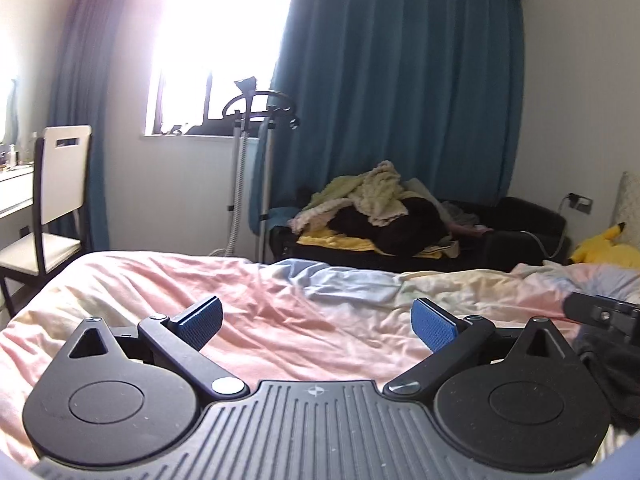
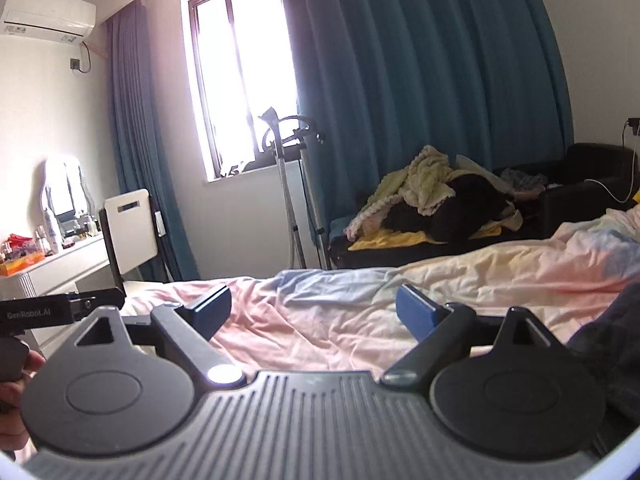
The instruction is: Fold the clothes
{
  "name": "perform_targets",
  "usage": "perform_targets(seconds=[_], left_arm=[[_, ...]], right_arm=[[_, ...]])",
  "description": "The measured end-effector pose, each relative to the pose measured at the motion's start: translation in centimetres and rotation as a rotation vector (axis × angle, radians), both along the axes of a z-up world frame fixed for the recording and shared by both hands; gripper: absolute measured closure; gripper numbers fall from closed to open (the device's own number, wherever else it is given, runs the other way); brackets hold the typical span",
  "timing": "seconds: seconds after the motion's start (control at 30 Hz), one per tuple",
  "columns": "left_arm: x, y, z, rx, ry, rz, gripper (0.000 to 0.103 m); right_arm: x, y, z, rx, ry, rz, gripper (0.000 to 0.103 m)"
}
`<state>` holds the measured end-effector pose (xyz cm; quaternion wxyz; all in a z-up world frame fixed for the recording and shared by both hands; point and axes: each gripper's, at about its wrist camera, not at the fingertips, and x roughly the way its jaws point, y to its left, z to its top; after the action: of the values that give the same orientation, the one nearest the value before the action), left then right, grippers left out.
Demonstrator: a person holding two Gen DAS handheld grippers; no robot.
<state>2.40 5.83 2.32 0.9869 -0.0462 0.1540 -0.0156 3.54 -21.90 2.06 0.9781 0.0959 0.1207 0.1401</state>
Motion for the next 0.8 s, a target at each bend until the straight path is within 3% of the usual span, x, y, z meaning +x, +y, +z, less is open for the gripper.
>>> perform_targets(seconds=[0.1, 0.3, 0.5, 0.57, 0.8], left_arm=[[0.7, 0.1, -1.1, -0.021, 0.049, 0.004, 0.001], [0.4, -0.1, -1.6, -0.026, 0.032, 0.006, 0.001], [-1.0, -0.2, -1.5, -0.125, 0.054, -0.048, 0.001], [-0.8, -0.9, -2.0, -0.083, 0.039, -0.042, 0.0], [-0.6, -1.4, -2.7, -0.012, 0.037, 0.01, 0.0]], right_arm=[[0.8, -0.4, -1.3, -0.01, 0.008, -0.018, 0.011], [1.7, -0.6, -3.0, -0.011, 0.049, -0.06, 0.011], [0.7, 0.8, -3.4, -0.088, 0.032, -0.072, 0.01], [0.4, 1.2, -3.3, -0.098, 0.018, -0.069, 0.0], [0.2, 1.5, -3.2, -0.089, 0.018, -0.069, 0.0]])
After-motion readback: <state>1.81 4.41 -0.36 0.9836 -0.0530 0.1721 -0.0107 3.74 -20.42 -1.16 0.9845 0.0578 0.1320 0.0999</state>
